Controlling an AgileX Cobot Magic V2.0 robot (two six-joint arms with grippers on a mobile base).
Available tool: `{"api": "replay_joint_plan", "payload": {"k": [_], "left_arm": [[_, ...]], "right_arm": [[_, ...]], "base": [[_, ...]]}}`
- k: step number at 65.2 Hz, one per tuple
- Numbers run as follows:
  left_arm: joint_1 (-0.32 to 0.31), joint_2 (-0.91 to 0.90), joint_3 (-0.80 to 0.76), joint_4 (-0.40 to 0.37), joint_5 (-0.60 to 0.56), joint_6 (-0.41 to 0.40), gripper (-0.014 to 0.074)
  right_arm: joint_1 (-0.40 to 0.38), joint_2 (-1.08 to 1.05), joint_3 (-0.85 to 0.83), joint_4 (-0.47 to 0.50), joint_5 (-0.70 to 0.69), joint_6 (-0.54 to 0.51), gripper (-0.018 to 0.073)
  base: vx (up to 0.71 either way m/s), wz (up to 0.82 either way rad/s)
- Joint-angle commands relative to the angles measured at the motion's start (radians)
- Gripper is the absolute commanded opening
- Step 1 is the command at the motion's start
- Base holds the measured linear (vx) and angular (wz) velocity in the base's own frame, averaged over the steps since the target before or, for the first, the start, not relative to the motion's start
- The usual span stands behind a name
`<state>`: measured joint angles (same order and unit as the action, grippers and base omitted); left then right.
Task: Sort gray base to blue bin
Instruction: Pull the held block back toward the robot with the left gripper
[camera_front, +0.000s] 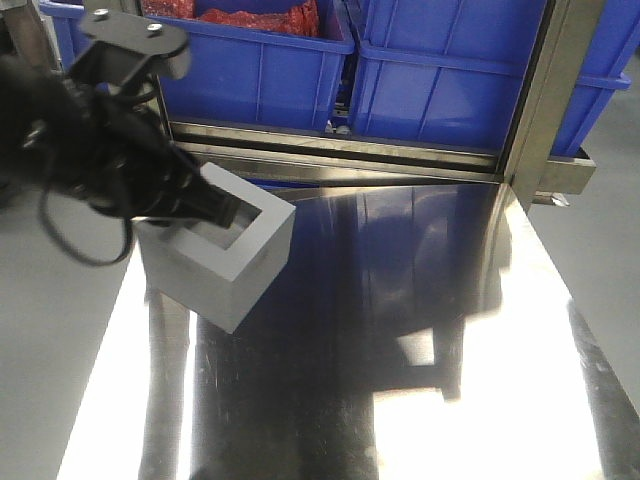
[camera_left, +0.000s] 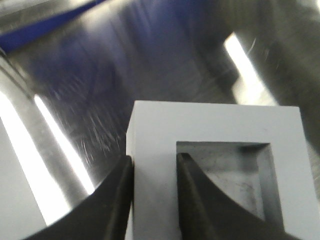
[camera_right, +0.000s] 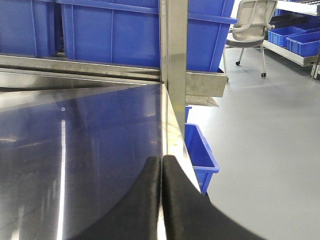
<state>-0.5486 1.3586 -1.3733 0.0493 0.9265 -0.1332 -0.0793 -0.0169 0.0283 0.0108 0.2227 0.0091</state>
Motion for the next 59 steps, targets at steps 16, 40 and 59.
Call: {"api": "replay_joint_plan", "payload": {"k": [16,40,59], "left_arm": [[-0.004,-0.312,0.332,-0.011,-0.409,-0.014,-0.0006],[-0.004,-0.583,0.667,-0.009,-0.736,-0.014,-0.0006],[-0.004,-0.797,0.878,-0.007,-1.005,-0.013,-0.0006]], "right_arm": [[-0.001,0.001,0.000,-0.005,-0.075,-0.009,-0.0005],[-0.001,0.001,0.000,-0.005,-0.075,-0.009,-0.0005],[-0.001,0.001,0.000,-0.005,-0.075,-0.009,-0.0005]], "base": [[0.00,0.00],[0.00,0.00],[0.00,0.00]]}}
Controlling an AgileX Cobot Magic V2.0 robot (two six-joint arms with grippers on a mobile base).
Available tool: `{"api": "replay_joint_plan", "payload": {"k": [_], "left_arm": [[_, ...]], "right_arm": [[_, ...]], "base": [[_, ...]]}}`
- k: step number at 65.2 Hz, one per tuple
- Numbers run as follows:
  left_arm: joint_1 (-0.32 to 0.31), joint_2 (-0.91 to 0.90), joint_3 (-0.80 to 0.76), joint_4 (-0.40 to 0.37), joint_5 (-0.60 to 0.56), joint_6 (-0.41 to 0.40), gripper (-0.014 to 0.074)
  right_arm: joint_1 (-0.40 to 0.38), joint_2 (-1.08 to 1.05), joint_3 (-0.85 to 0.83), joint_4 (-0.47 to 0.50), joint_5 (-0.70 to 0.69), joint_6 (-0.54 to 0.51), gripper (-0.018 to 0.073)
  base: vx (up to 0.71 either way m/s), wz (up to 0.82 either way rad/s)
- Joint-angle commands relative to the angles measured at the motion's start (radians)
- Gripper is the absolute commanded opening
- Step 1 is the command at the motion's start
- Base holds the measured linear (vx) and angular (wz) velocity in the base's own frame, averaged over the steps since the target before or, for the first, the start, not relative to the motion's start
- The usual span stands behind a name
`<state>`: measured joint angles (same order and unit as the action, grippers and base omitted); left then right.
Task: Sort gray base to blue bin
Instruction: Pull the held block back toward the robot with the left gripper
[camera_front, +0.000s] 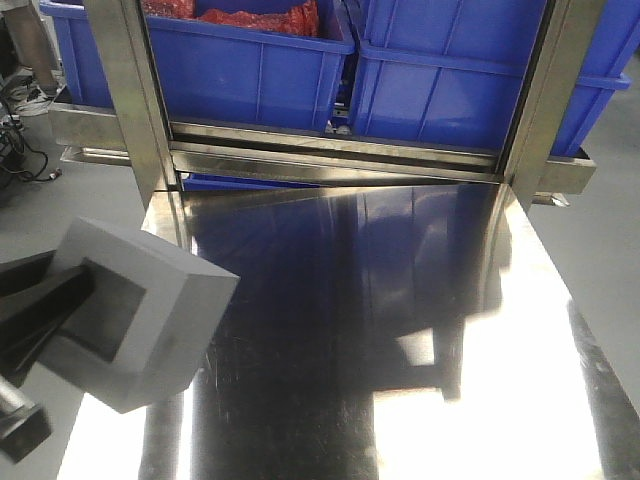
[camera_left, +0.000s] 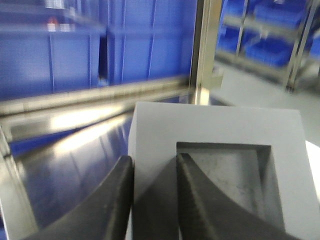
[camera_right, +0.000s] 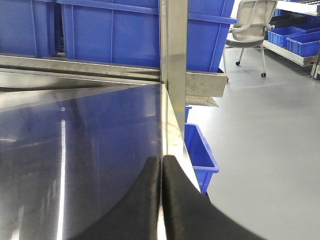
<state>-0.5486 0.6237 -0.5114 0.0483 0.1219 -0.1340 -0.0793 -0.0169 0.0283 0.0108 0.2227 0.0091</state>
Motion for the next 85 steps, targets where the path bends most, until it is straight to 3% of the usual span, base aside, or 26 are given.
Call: {"api": "replay_joint_plan", "payload": {"k": [1,8,23,85], "left_arm": [[-0.004,-0.071,0.024,-0.005,-0.210,-0.012,-0.0006],[-0.004,-0.130,0.069,-0.005,-0.265,-0.012,-0.0006],[-0.004,-0.151,0.082,-0.005,-0.219,-0.012,-0.0006],[-0.004,-0.151,0.082,-0.005,-0.219,-0.012,-0.0006]], "right_arm": [[-0.001,0.001,0.000,-0.005,-0.075,-0.009,-0.0005],[-0.001,0.001,0.000,-0.005,-0.075,-0.009,-0.0005],[-0.001,0.001,0.000,-0.005,-0.075,-0.009,-0.0005],[-0.001,0.001,0.000,-0.005,-0.075,-0.009,-0.0005]], "base": [[0.00,0.00],[0.00,0.00],[0.00,0.00],[0.00,0.00]]}}
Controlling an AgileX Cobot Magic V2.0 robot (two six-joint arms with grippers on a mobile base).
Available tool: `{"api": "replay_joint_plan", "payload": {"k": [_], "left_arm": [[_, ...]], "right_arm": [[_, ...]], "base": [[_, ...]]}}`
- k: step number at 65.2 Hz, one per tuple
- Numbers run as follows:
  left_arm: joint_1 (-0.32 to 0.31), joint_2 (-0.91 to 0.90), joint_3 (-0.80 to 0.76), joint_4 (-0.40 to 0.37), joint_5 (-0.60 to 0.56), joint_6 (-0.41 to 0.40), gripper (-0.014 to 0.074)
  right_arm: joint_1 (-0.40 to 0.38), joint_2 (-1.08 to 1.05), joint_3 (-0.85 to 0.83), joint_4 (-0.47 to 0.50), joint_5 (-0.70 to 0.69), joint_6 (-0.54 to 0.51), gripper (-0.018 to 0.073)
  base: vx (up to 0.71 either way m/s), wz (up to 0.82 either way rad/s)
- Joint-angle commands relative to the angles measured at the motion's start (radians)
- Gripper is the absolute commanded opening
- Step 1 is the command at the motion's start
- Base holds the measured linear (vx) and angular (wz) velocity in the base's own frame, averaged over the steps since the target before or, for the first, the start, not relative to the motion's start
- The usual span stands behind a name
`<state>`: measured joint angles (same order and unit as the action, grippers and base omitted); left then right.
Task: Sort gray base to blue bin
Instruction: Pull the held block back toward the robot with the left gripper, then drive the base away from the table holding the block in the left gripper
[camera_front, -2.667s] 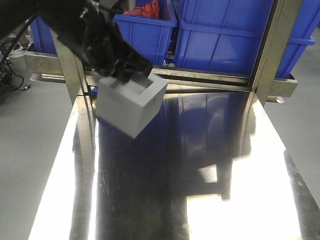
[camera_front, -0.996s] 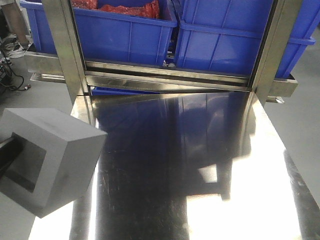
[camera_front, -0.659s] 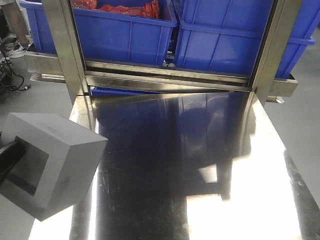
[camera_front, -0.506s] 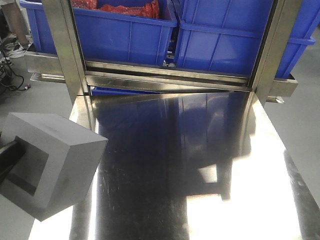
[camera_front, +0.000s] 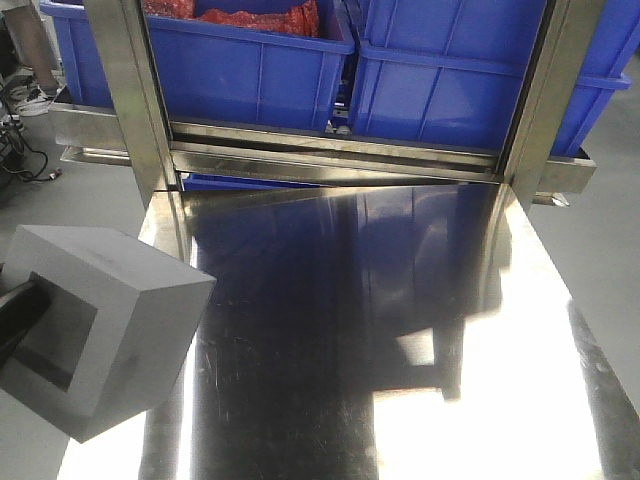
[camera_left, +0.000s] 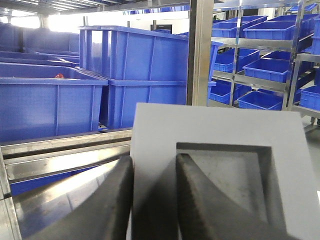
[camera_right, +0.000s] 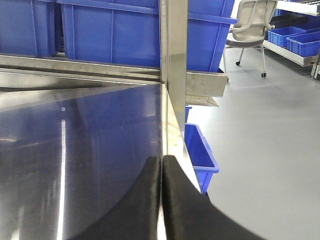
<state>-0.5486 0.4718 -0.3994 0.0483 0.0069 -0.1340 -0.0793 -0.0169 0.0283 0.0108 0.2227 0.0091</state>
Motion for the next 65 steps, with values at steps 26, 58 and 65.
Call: {"api": "replay_joint_plan", "payload": {"k": [26,58,65], "left_arm": [[-0.004,0.001,-0.030,-0.005,-0.105,-0.012,-0.0006],[-0.004,0.001,-0.030,-0.005,-0.105,-0.012,-0.0006],[-0.004,0.001,-0.030,-0.005,-0.105,-0.012,-0.0006]], "right_arm": [[-0.001,0.001,0.000,-0.005,-0.075,-0.009,-0.0005],[-0.001,0.001,0.000,-0.005,-0.075,-0.009,-0.0005],[-0.001,0.001,0.000,-0.005,-0.075,-0.009,-0.0005]], "base": [[0.00,0.00],[0.00,0.00],[-0.02,-0.08]]}}
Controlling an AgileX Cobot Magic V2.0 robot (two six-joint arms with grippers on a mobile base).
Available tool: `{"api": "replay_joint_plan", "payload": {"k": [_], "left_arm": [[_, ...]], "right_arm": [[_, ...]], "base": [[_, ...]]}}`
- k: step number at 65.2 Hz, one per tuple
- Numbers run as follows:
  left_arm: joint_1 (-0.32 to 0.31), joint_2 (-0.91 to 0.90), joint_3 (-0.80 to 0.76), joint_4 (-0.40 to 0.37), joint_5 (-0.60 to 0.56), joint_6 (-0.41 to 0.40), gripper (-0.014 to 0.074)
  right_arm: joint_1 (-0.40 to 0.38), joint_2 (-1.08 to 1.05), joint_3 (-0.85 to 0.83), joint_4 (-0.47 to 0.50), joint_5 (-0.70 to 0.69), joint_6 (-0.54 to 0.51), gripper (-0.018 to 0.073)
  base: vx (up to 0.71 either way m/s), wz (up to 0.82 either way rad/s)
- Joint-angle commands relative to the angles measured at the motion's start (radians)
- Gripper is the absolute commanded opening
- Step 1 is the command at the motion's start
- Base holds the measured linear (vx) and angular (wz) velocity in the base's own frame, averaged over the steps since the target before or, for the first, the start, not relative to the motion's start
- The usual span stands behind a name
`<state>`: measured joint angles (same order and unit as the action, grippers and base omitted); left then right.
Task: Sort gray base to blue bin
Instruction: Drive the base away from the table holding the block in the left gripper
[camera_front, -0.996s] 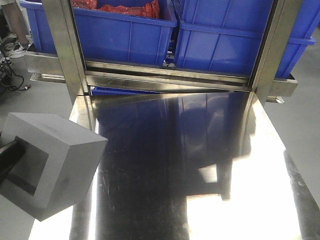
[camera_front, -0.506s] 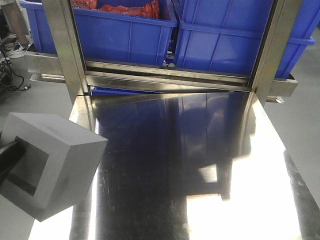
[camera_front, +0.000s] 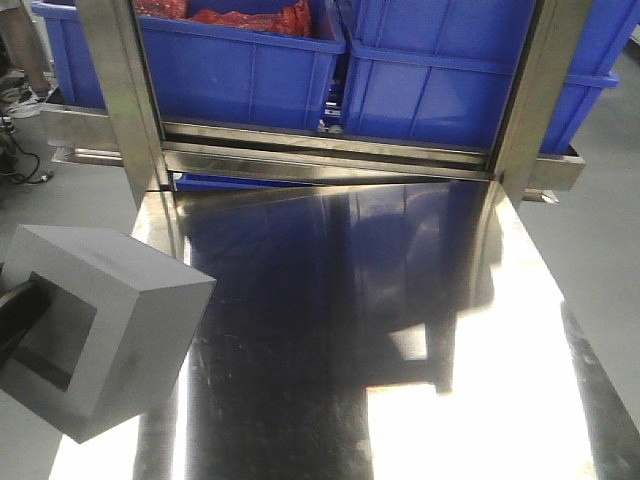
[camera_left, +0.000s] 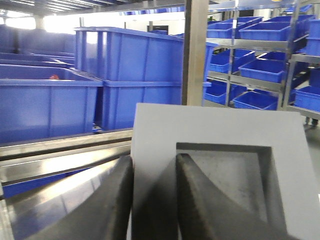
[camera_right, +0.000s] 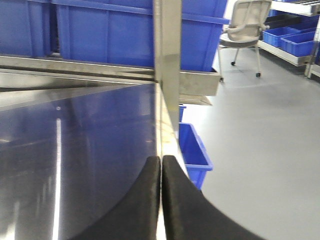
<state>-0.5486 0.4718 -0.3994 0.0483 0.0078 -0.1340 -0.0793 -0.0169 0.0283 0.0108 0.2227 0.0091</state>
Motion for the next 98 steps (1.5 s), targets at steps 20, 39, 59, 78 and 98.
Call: {"api": "replay_joint_plan", "payload": {"k": [20,39,59,78,98], "left_arm": [[-0.004,0.001,-0.030,-0.005,-0.105,-0.012,-0.0006],[-0.004,0.001,-0.030,-0.005,-0.105,-0.012,-0.0006],[-0.004,0.001,-0.030,-0.005,-0.105,-0.012,-0.0006],[-0.004,0.001,-0.030,-0.005,-0.105,-0.012,-0.0006],[-0.004,0.001,-0.030,-0.005,-0.105,-0.012,-0.0006]], "right_arm": [[-0.001,0.001,0.000,-0.005,-0.075,-0.009,-0.0005],[-0.001,0.001,0.000,-0.005,-0.075,-0.009,-0.0005],[-0.001,0.001,0.000,-0.005,-0.075,-0.009,-0.0005],[-0.001,0.001,0.000,-0.005,-0.075,-0.009,-0.0005],[-0.001,0.001,0.000,-0.005,-0.075,-0.009,-0.0005]], "base": [[-0.08,-0.30],[-0.12,-0.52],[-0.12,-0.68],[-0.07,-0.69],[0.00,-0.60]]}}
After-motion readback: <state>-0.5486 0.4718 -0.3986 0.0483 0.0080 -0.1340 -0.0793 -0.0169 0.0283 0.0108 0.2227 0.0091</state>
